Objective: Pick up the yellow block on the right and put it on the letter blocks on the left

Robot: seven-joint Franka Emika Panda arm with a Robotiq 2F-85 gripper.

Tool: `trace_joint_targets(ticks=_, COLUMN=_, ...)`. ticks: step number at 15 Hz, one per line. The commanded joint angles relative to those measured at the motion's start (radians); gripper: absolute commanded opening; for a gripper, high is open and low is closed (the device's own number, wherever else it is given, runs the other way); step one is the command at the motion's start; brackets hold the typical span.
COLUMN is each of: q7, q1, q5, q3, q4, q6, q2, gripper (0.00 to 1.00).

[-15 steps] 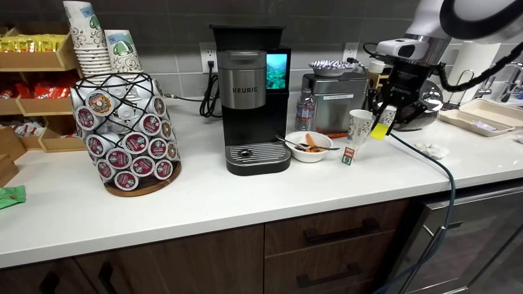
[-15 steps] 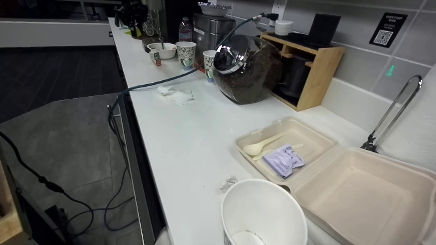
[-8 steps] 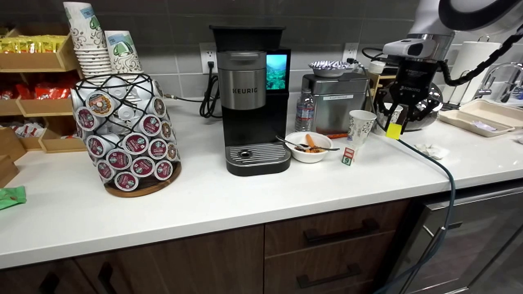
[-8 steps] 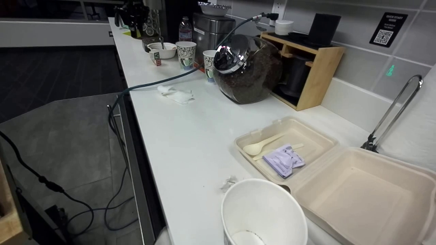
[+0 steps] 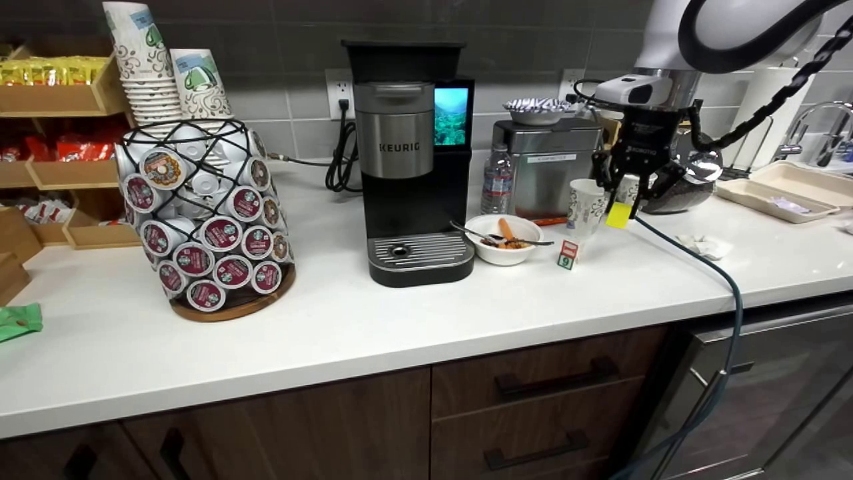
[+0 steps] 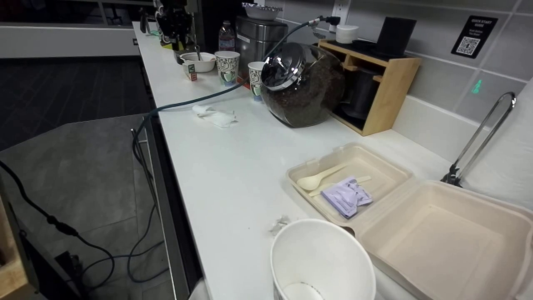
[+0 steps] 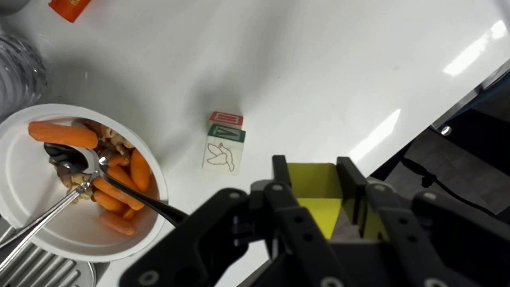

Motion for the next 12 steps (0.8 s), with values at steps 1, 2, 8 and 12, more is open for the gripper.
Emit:
trace_joint_targets(ticks=1, q7=0.105, q1=0.019, q5=-0.048, q3=0.005, q4=0.068, q6=-0.023, q2=0.065, gripper=0.09)
trace_joint_targets(ticks=2, q7=0.129, q1=0.022, q5=-0.053, q3=0.007, q4=0.076, q6=-0.019, q2=0.078, gripper=0.09)
trace_joint_targets(ticks=8, q7=0.19, q1=0.02, q5=-0.05, q3=0.024, q4=0.122, q6=-0.018, q2=0.138, gripper=0.09)
trace_joint_targets(ticks=12, q7=0.202, q1=0.019, q5=-0.051, q3=0.03, q4=0.149, q6=-0.01, q2=0.17, gripper=0.09)
